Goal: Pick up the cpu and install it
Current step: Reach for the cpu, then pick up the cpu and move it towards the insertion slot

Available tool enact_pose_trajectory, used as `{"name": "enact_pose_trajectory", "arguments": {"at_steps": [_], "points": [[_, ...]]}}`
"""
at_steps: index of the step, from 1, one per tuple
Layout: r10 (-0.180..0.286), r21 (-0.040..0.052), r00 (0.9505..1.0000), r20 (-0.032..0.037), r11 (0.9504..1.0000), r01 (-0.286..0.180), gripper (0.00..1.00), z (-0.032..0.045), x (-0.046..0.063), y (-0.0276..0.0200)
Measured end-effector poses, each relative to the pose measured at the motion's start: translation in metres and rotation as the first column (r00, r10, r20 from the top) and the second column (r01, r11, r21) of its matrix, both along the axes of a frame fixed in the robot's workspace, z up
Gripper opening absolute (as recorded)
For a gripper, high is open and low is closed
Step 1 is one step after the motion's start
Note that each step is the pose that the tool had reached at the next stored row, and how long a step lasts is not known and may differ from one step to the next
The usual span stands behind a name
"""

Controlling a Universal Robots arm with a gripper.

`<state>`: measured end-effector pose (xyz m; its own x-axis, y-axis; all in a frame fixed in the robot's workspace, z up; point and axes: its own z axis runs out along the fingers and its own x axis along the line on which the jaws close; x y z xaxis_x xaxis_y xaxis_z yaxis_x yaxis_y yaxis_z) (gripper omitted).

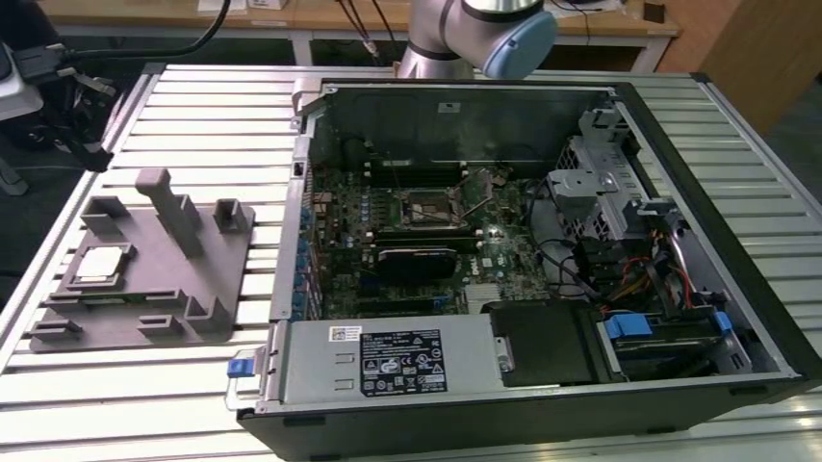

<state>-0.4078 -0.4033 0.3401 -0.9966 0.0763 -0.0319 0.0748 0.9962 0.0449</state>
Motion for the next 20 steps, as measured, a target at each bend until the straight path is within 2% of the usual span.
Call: {"name": "enact_pose_trajectory", "arguments": {"at_steps": [10,20], "points": [[0.000,0.0000,1.0000,0.0001,1.0000,0.000,0.11,-0.0074,-0.013,-0.0002],[0.000,-0.0001,1.0000,0.0000,1.0000,0.000,0.11,-0.0075,-0.014,-0.0002]]}}
